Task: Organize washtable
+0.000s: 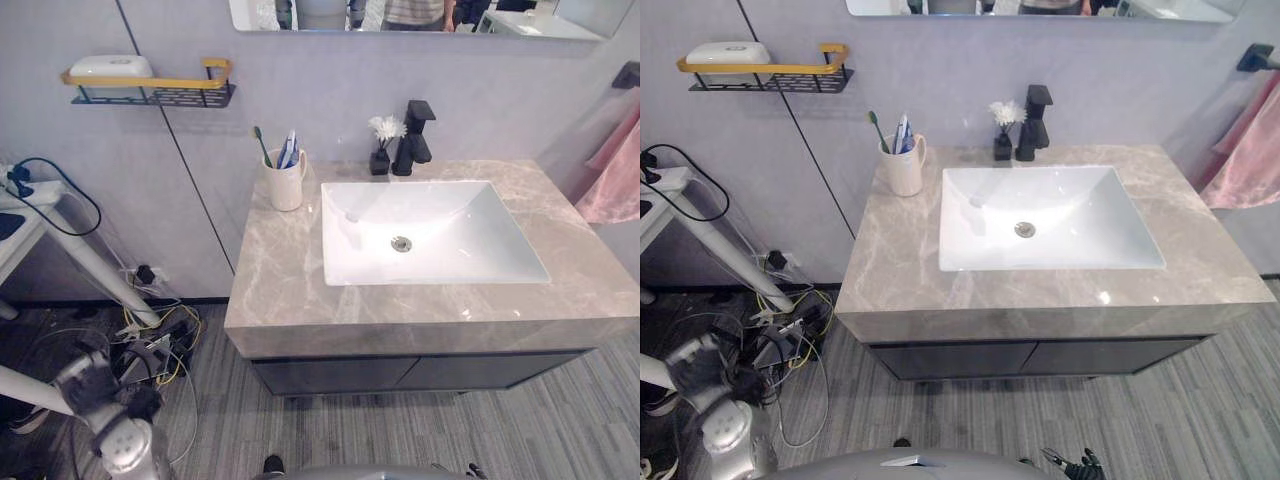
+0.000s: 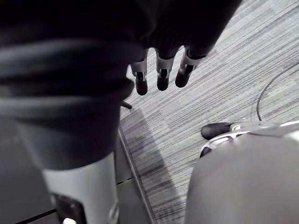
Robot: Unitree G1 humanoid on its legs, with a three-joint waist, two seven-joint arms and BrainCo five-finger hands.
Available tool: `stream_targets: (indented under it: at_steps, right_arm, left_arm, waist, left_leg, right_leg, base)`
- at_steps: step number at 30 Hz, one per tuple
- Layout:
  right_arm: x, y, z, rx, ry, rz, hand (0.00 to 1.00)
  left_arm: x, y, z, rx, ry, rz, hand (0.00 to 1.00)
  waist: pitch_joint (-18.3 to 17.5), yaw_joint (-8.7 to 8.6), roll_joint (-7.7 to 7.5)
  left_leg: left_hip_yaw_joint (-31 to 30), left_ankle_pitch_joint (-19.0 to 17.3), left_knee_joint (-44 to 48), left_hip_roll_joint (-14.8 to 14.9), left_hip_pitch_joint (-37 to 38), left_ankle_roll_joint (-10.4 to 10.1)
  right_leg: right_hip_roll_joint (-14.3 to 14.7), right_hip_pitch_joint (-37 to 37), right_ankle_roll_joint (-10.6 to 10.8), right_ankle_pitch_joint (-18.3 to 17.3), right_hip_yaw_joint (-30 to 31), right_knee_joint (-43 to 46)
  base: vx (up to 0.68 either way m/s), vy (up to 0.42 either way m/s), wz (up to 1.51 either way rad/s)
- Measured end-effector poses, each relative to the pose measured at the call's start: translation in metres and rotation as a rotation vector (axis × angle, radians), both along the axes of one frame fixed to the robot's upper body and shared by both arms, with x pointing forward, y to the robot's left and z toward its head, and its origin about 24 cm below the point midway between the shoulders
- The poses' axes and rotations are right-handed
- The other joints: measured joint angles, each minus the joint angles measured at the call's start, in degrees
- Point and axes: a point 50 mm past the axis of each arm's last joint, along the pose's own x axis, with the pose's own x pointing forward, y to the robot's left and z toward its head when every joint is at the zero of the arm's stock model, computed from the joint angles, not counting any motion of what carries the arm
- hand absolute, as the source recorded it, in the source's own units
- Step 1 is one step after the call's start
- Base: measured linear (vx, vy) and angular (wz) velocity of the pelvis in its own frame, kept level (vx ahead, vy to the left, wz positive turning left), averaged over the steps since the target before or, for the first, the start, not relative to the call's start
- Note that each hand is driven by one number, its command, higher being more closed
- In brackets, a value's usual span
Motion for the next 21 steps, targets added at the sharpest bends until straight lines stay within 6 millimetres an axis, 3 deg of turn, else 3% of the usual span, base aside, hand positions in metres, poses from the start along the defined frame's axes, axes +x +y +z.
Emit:
stream_targets:
  at_steps: [2,5,6,9,11,21]
  right_arm:
    - [0.006,0.003,0.000,0.004,-0.010,0.020,0.00]
    - [0.007,0.005,-0.001,0.010,0.000,0.025,0.00]
    - [0.007,0.005,-0.002,0.010,0.004,0.024,0.00]
    - [0.005,0.005,-0.002,0.011,0.015,0.021,0.00]
    - [0.005,0.004,-0.003,0.013,0.020,0.022,0.00]
    - [0.005,0.002,-0.004,0.019,0.046,0.028,0.00]
  left_arm:
    - [-0.025,-0.012,-0.044,-0.116,0.235,-0.023,1.00]
    - [-0.060,-0.034,-0.083,-0.288,0.447,-0.051,1.00]
    - [-0.068,-0.039,-0.090,-0.324,0.487,-0.060,0.00]
    - [-0.098,-0.068,-0.113,-0.515,0.647,-0.142,0.00]
    - [-0.102,-0.075,-0.116,-0.560,0.685,-0.204,0.00]
    - [-0.081,-0.081,-0.117,-0.511,0.740,-0.461,0.00]
  waist:
    - [-0.2,-0.26,-0.38]
    - [-0.5,-0.38,-0.75]
    - [-0.4,-0.40,-0.75]
    - [-0.4,-0.57,-0.71]
    - [-0.4,-0.64,-0.65]
    - [-0.1,-1.71,-0.02]
  left_leg:
    - [-0.2,-0.2,0.0,-0.1,0.1,-0.2]
    - [-0.2,-0.2,0.0,-0.1,0.5,-0.3]
    - [-0.2,-0.2,0.0,-0.1,0.7,-0.2]
    - [0.2,-0.3,0.0,0.0,1.9,-0.1]
    - [0.4,-0.3,0.0,0.1,1.9,-0.2]
    - [3.2,-1.3,0.0,0.1,3.5,-0.4]
  right_leg:
    - [0.0,0.3,0.0,0.0,-0.2,-0.1]
    - [0.0,0.6,0.2,-0.1,-0.2,-0.1]
    - [-0.1,0.8,0.3,-0.2,-0.1,-0.1]
    - [0.0,1.6,0.7,-0.5,0.2,0.1]
    - [0.1,1.5,0.7,-0.4,0.5,0.1]
    - [0.0,1.1,0.9,-0.3,3.4,0.1]
  base:
    - [0.00,0.002,0.04]
    - [0.01,-0.004,-0.01]
    - [0.04,-0.015,-0.05]
    - [0.03,-0.017,-0.05]
    - [0.02,-0.014,-0.08]
    - [0.01,0.001,-0.15]
